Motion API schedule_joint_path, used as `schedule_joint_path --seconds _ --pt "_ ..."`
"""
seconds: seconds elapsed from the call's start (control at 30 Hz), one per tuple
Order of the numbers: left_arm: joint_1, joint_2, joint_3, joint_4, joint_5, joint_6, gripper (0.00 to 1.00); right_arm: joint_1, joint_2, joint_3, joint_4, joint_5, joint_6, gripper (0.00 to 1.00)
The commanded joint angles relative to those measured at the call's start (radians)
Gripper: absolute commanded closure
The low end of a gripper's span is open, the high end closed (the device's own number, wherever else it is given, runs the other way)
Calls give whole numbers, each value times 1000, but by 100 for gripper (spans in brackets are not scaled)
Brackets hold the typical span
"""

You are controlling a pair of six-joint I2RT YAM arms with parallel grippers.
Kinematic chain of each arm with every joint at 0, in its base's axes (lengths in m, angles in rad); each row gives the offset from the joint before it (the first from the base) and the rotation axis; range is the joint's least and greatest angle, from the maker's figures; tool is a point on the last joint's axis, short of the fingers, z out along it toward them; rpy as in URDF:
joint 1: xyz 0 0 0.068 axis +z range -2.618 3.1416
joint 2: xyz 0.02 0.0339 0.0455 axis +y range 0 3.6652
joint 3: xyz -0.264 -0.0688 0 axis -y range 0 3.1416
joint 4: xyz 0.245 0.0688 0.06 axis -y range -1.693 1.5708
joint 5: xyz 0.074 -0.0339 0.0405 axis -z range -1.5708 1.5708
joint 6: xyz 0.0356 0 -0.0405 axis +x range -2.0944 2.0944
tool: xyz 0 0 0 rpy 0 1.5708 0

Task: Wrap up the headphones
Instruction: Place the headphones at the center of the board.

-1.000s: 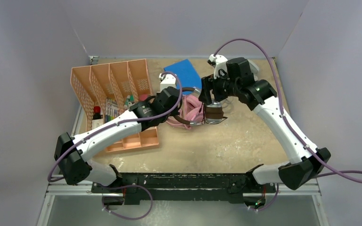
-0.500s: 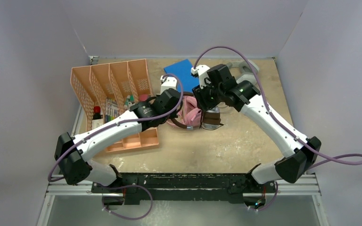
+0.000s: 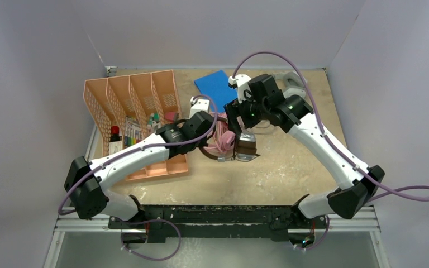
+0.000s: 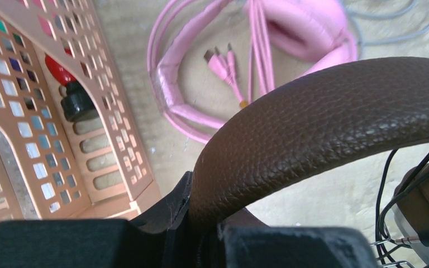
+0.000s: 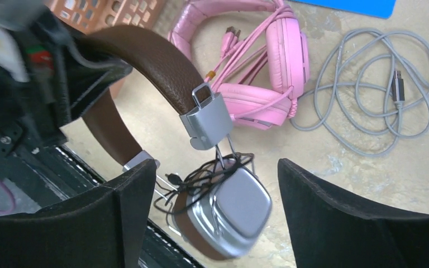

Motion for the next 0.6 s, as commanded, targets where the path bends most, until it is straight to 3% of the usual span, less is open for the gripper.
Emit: schedule_joint_path --seconds 0.0,0.23,0.4,0.57 --pt "2 -74 -70 55 54 -35 100 2 -97 83 -10 9 85 16" --pt "2 -100 -195 109 170 -68 100 -24 -196 92 -53 241 104 1" --pt "0 -54 -257 164 285 -136 100 -166 -191 4 -10 173 109 1" --pt "-11 -5 -301 225 339 -221 100 -190 -182 -95 48 144 122 1"
